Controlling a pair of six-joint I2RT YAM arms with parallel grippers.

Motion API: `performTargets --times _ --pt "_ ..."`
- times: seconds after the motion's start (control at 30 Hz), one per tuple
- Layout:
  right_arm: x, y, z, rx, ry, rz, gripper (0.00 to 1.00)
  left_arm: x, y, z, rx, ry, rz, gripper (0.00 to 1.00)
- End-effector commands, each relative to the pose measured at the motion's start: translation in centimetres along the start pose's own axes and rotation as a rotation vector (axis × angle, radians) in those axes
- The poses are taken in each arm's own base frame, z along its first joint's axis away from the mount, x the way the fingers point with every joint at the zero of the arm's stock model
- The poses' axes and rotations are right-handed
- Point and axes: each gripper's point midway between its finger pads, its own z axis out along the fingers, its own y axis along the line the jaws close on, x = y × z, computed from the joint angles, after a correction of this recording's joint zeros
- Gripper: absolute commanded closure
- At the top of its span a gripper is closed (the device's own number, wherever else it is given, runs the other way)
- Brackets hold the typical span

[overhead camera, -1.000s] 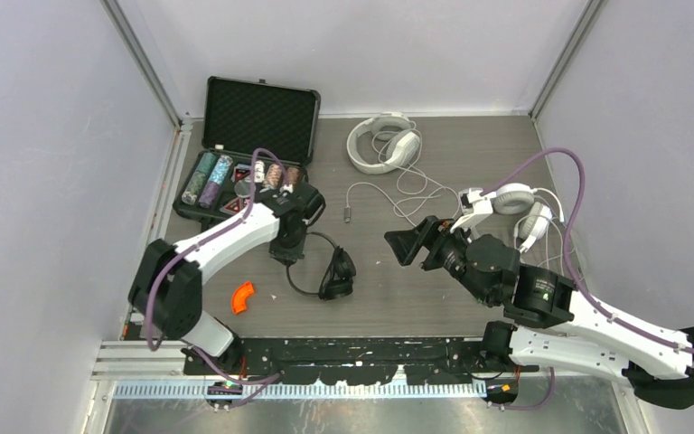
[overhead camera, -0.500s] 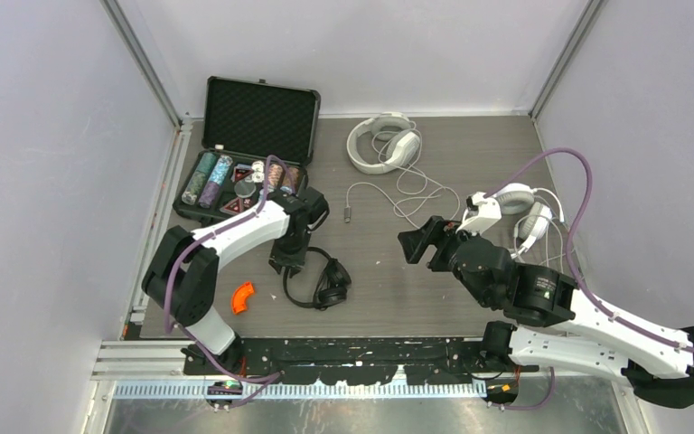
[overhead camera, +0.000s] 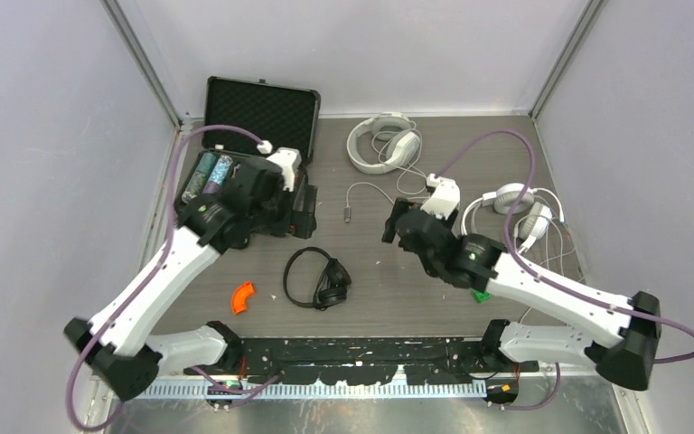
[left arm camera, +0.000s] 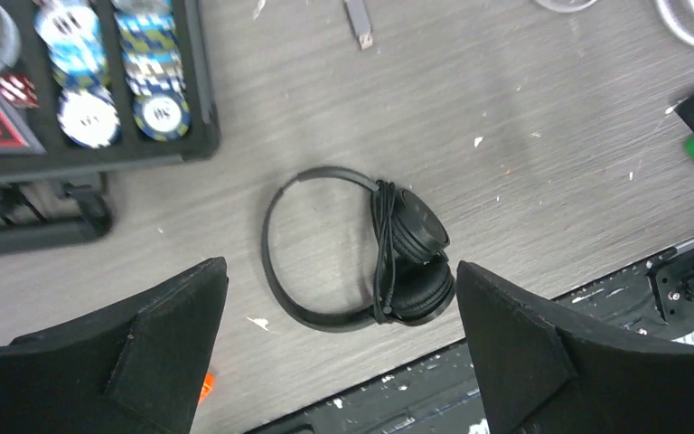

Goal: Wrap the headphones
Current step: Place the headphones at the center of the board.

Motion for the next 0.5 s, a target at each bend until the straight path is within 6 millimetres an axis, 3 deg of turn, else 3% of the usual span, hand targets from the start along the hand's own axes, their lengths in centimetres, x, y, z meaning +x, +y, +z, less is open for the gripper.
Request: performTargets --times 0.0,0.1,0.2,0.33,0.4,0.47 --pt "-4.2 -0.6 3.5 0.066 -0.03 0.054 0.15 -2.4 1.3 -2.9 -0.003 -0.214 0.135 0.0" --pt "-5.1 -3.2 6.8 0.166 -0.001 0.176 0.19 -2.4 2.6 -4.1 -0.03 -0.353 0.17 0.0" --pt "-6.3 -7.1 8.5 0.324 -0.057 0.341 0.18 -1.6 3.6 -4.2 -0.047 -0.442 0.193 0.0" --pt "-7.1 -15.8 7.7 0.704 -0.146 0.546 0.17 -0.2 4.4 -4.1 -0.058 -0.486 0.136 0.0" --pt "-7.3 -19.3 7.2 0.835 -0.158 0.587 0.17 0.2 4.3 -3.9 -0.045 -0.484 0.155 0.0" --pt "-7.1 -21.6 7.2 0.91 -0.156 0.632 0.16 0.0 4.5 -4.3 -0.052 -0.491 0.158 0.0"
